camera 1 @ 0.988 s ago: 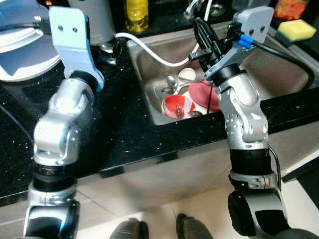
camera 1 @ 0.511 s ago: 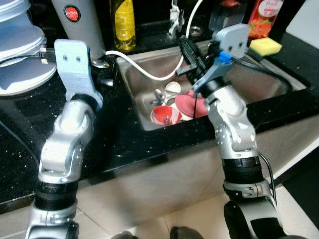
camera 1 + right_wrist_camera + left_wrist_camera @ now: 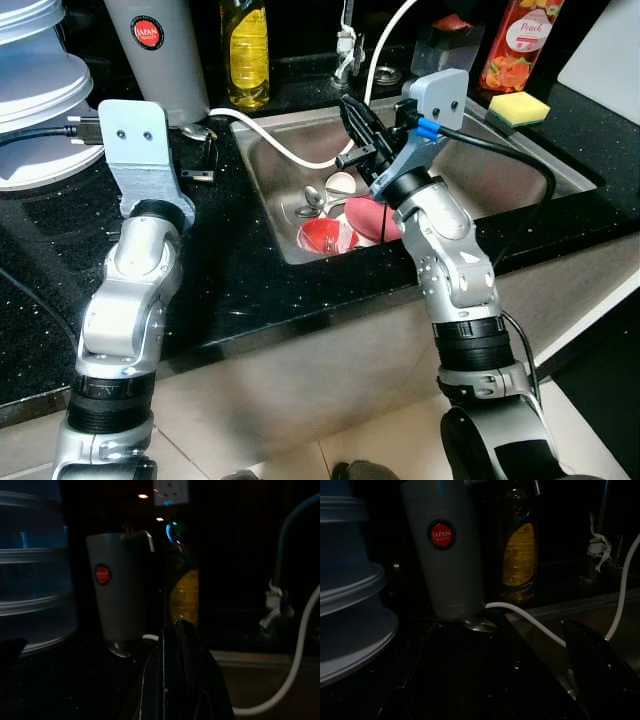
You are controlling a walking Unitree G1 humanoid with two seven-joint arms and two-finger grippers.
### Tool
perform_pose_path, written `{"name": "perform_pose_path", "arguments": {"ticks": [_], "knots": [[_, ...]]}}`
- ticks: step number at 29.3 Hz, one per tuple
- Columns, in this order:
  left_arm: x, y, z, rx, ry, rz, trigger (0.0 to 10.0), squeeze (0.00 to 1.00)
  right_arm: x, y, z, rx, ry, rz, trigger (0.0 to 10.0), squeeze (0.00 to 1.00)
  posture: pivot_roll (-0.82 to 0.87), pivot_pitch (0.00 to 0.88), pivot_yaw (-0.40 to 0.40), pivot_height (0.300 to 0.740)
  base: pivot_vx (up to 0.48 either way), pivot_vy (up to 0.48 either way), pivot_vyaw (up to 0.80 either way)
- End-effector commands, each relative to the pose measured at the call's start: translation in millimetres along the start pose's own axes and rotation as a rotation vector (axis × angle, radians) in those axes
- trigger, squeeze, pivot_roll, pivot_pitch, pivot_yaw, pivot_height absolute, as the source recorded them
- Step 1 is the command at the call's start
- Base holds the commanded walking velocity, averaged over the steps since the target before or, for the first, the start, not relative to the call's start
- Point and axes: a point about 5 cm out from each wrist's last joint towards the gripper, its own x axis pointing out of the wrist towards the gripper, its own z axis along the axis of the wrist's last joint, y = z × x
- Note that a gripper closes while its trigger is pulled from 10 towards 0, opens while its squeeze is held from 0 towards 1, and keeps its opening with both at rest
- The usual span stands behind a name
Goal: Kitchen organization
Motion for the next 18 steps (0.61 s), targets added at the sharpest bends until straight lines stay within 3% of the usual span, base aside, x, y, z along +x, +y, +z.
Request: {"name": "perform_pose_path", "arguments": {"ticks": [1,8,14,18], "knots": [[-1.6,0.4,-7.5,0.001,0.022,0.014,10.0,0.0,-1.7,-3.4,-3.9,0.027,0.006,-0.029,10.0,0.0,0.04,0.0,0.02,0.74,0.0,0.0,0.0],[-0.8,-1.8,-10.8,-0.002,0.032,0.003,10.0,0.0,-6.1,-7.5,-9.1,0.031,0.011,-0.074,10.0,0.0,0.03,0.0,0.044,0.74,0.0,0.0,0.0],[4.7,-4.2,-9.8,0.013,0.025,-0.016,10.0,0.0,-8.3,-16.2,-8.0,0.117,-0.009,-0.135,10.0,0.0,0.02,0.0,0.057,0.74,0.0,0.0,0.0],[5.2,-4.3,-9.8,0.012,0.024,-0.017,10.0,0.0,-8.6,-17.3,-8.0,0.116,-0.01,-0.138,10.0,0.0,0.01,0.0,0.066,0.74,0.0,0.0,0.0]]}}
